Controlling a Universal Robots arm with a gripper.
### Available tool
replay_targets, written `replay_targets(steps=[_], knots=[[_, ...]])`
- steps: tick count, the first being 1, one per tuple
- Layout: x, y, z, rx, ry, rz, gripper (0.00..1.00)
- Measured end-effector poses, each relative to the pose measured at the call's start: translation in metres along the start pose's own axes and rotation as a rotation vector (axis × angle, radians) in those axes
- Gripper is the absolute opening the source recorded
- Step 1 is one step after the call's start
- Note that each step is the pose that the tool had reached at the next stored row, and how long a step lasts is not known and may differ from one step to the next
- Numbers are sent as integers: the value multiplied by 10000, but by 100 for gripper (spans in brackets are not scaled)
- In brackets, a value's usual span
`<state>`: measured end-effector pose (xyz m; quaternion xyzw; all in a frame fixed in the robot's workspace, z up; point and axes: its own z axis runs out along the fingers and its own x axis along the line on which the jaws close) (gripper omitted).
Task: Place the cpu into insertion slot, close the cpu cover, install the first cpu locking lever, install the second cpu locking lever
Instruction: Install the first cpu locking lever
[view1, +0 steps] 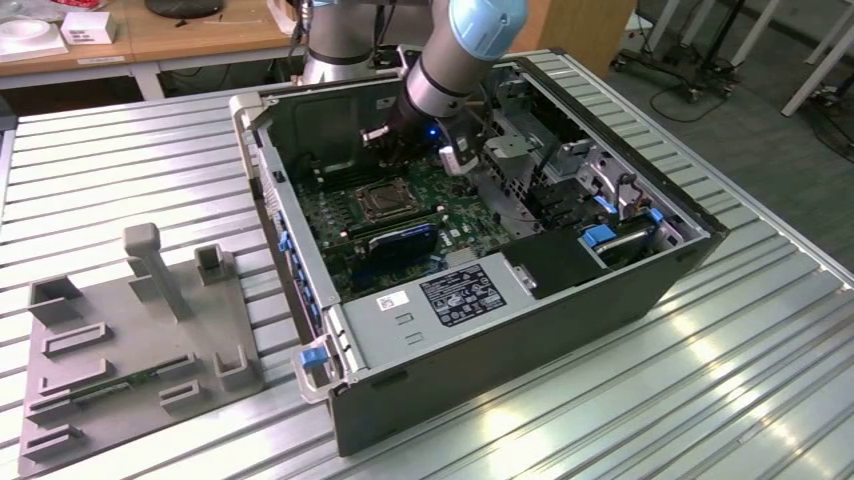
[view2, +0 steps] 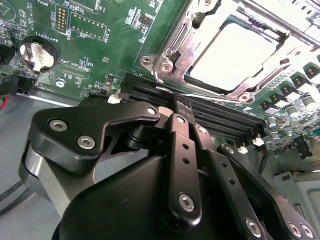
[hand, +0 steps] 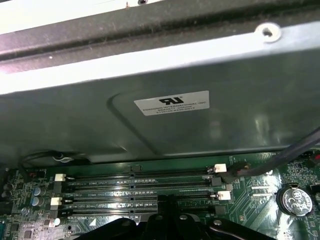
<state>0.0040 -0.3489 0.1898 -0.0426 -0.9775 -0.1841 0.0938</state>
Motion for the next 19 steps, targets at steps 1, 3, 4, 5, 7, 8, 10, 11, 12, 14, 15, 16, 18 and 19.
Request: replay_targets(steps=[1, 3, 4, 5, 7, 8, 10, 11, 12, 14, 15, 16, 18, 19], knots=[[-2, 0, -1, 7, -1, 1, 11], [-4, -1, 0, 13, -1, 4, 11], [-5, -1, 1, 13, -1, 3, 11], [-7, -1, 2, 13, -1, 3, 11], [-12, -1, 2, 18, -2, 3, 11], [-15, -1, 2, 24, -3, 4, 11], [-19, -1, 2, 43, -6, 8, 11], [-22, -1, 2, 54, -7, 10, 11], [-24, -1, 1, 67, -9, 13, 11], [-26, -1, 0, 84, -10, 16, 11], [-26, -1, 0, 86, -11, 17, 11], [-27, -1, 0, 89, -10, 17, 11], [-29, 0, 1, 105, -13, 19, 11], [-30, 0, 1, 120, -15, 22, 11]])
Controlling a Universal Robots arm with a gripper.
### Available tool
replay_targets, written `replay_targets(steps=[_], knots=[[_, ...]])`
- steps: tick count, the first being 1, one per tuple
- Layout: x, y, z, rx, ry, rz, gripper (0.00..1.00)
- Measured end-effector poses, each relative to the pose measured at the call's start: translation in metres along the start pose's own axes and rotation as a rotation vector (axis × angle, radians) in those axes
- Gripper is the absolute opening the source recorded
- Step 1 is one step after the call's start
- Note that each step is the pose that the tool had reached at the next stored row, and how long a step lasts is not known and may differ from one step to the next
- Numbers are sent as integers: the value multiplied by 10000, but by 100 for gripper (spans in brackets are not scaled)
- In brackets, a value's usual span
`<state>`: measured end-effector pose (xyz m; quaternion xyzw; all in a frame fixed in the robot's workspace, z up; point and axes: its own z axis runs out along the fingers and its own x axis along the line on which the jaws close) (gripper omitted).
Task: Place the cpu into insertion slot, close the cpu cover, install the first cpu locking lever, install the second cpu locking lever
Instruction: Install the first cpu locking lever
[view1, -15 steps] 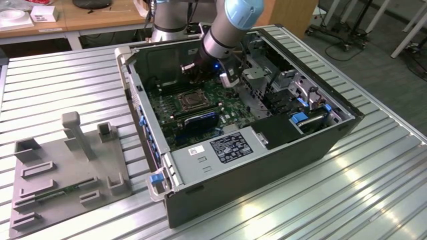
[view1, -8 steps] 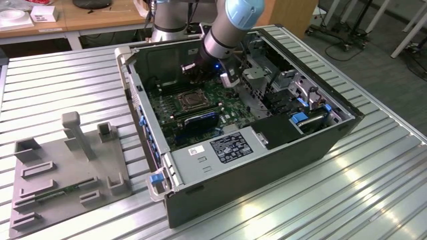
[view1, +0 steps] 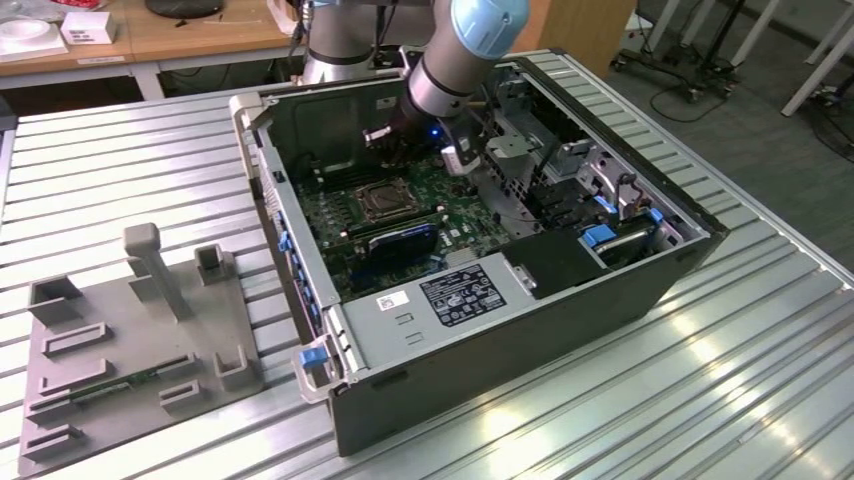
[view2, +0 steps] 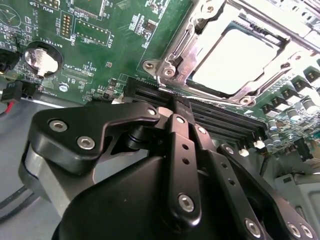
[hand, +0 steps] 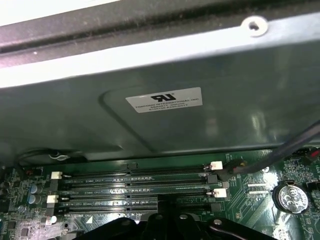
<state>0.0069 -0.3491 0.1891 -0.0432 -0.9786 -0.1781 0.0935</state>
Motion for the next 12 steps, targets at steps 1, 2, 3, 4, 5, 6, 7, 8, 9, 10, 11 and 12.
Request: replay_targets(steps=[1, 2, 3, 4, 5, 6, 7, 8, 9, 10, 11, 12], knots=[[-1, 0, 0, 15, -2, 3, 11], [-2, 0, -1, 26, -2, 5, 11], [-2, -1, 0, 28, -3, 5, 11], [-3, -2, 4, 26, -3, 5, 11], [-5, -3, 8, 25, -3, 5, 11], [-6, -4, 12, 26, -3, 5, 11], [-6, -5, 14, 26, -4, 5, 11], [-7, -6, 15, 28, -4, 5, 11], [-7, -6, 16, 29, -4, 6, 11], [-7, -6, 16, 29, -3, 6, 11], [-7, -6, 16, 28, -3, 5, 11], [-8, -7, 17, 26, -3, 5, 11]])
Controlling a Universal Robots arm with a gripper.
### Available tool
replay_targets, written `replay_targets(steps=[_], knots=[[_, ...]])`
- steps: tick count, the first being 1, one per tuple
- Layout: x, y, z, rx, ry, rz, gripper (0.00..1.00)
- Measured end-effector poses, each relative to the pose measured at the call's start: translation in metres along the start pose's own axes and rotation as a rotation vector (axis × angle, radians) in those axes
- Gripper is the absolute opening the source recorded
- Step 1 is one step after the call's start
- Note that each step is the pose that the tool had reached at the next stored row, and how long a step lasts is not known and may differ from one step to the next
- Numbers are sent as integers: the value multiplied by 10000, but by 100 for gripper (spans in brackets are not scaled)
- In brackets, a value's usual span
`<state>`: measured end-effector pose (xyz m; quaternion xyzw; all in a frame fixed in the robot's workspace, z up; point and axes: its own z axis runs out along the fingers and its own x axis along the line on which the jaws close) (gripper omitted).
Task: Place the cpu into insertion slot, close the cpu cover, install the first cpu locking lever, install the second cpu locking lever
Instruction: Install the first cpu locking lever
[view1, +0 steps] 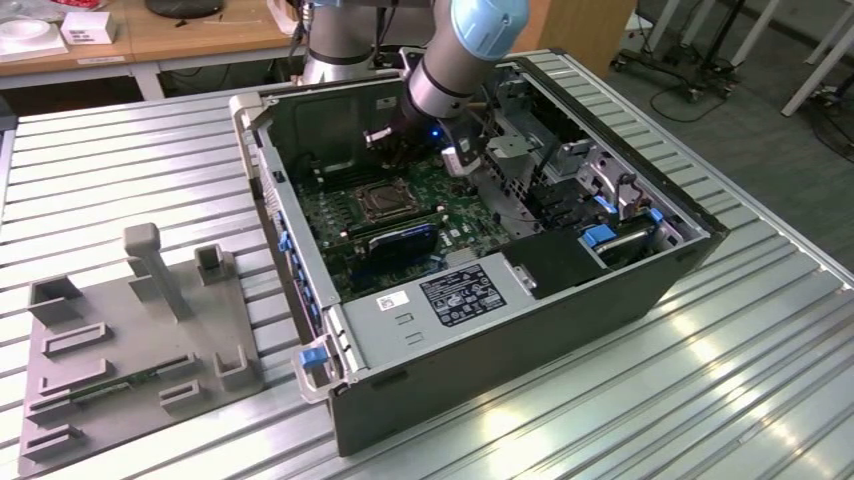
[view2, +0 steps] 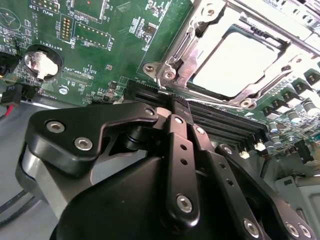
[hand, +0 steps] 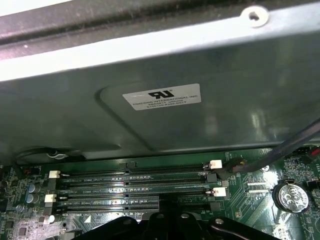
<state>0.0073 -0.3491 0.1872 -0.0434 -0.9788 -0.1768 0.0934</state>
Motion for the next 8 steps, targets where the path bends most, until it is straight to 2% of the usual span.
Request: replay_targets(steps=[8], knots=[[-1, 4, -9, 6, -1, 1, 11]])
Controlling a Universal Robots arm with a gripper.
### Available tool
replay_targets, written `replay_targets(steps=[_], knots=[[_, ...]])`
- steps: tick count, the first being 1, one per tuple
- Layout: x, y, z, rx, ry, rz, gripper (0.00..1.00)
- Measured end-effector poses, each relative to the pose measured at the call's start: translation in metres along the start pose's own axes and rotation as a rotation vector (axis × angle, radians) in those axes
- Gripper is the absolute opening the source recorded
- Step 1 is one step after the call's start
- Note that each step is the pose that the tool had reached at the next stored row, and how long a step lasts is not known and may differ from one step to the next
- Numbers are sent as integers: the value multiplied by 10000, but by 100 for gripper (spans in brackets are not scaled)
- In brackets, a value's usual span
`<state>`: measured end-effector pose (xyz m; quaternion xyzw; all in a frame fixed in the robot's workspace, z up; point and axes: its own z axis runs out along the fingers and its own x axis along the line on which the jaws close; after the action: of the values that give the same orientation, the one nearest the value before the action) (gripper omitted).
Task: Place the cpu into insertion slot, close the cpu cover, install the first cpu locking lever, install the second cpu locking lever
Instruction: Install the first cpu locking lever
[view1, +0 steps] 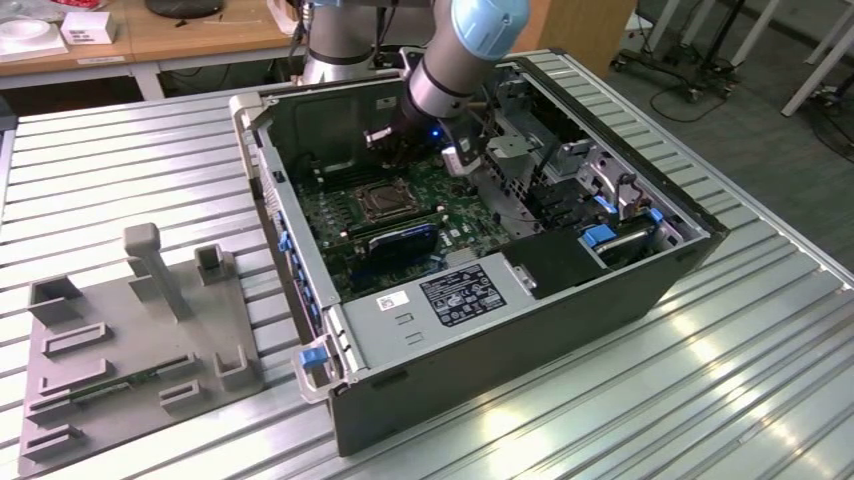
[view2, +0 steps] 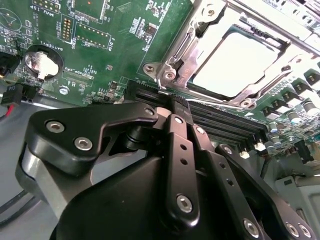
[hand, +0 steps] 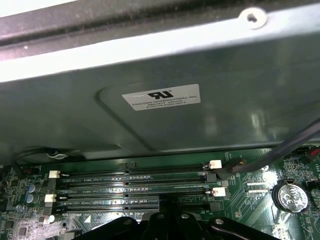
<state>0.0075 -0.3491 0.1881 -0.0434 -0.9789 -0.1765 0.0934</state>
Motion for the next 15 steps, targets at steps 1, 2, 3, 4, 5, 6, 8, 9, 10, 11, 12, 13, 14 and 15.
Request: replay_targets(steps=[1, 2, 3, 4, 5, 6, 8, 9, 10, 11, 12, 13, 14, 15], knots=[[1, 3, -7, -2, 0, -1, 11], [3, 6, -14, -1, 0, 0, 11], [5, 9, -22, -2, 0, 0, 11], [6, 13, -29, -2, 0, -1, 11], [8, 17, -37, -1, 1, -1, 11], [9, 21, -44, -2, 0, -1, 11], [12, 31, -54, -4, 0, -1, 11], [14, 35, -59, -2, 0, -1, 11], [15, 40, -62, -1, 0, -1, 11], [16, 45, -63, -2, 0, -1, 11], [17, 50, -63, -1, 1, 0, 11], [17, 54, -64, 1, 1, 0, 11], [17, 56, -64, 1, 1, -1, 11], [18, 58, -65, 0, 1, -1, 11]])
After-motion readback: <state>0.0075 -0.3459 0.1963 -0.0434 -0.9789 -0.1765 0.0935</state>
